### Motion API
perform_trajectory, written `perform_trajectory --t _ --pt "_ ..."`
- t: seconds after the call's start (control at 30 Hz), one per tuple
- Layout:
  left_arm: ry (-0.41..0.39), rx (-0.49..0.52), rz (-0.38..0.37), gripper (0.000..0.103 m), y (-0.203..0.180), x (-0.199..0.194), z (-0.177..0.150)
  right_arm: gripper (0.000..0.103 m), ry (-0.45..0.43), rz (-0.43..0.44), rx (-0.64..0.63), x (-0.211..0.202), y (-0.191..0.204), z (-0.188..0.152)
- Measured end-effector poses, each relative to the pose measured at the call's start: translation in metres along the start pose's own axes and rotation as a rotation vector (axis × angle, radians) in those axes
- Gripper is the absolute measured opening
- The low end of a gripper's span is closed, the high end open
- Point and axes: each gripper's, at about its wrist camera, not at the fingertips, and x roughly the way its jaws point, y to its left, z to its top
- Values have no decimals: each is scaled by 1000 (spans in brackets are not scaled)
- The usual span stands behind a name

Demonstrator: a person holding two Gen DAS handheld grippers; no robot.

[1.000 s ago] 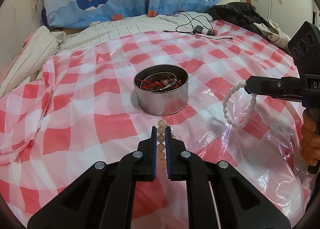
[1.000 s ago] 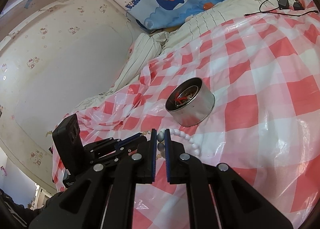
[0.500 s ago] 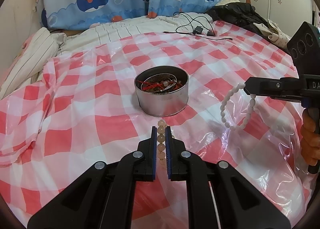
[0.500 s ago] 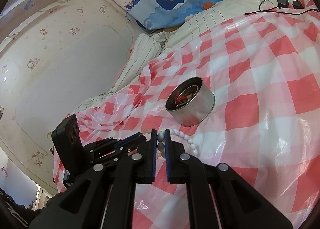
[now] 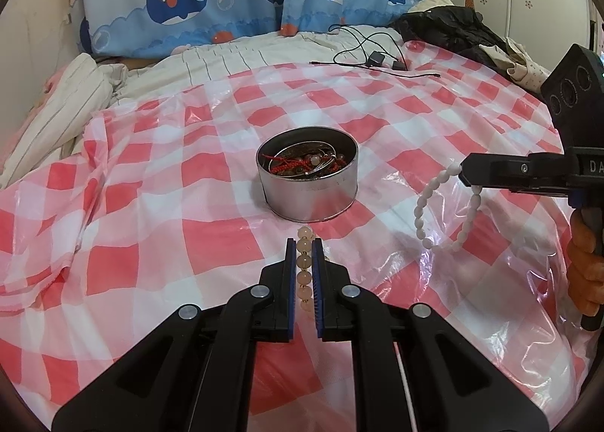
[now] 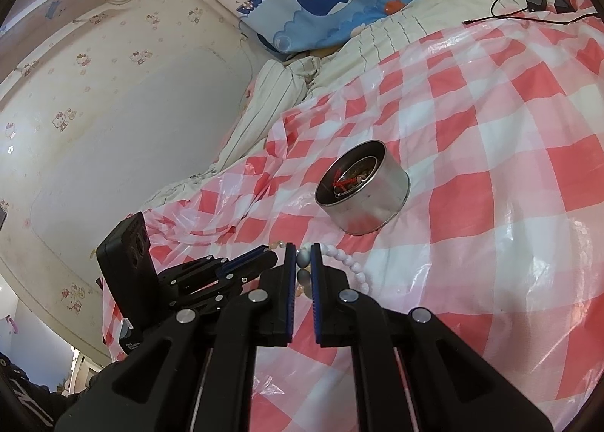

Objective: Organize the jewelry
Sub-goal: 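Lift the peach bead bracelet with the left gripper while the right lifts the pearl bracelet toward the tin, then lower both bracelets into the silver tin and open both grippers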

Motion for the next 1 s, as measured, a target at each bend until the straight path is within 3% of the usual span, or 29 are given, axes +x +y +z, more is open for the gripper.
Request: perform_trajectory --t 0.47,0.73,0.8,0.83,0.93,1.0 --pt "-100 -82 -137 7 19 -27 38 8 -56 49 -13 9 10 25" --pt "-152 -160 -222 7 28 11 84 8 -96 61 -23 17 9 64" --pt "-123 -195 -210 8 32 33 87 8 -97 52 -37 23 9 75" --pt "-49 -221 -177 8 38 57 86 8 -95 45 -44 26 9 79" --pt "54 -285 -94 8 59 91 73 8 -75 19 -56 44 6 91" --pt "48 -315 -93 19 70 88 64 8 -59 29 -41 56 2 95"
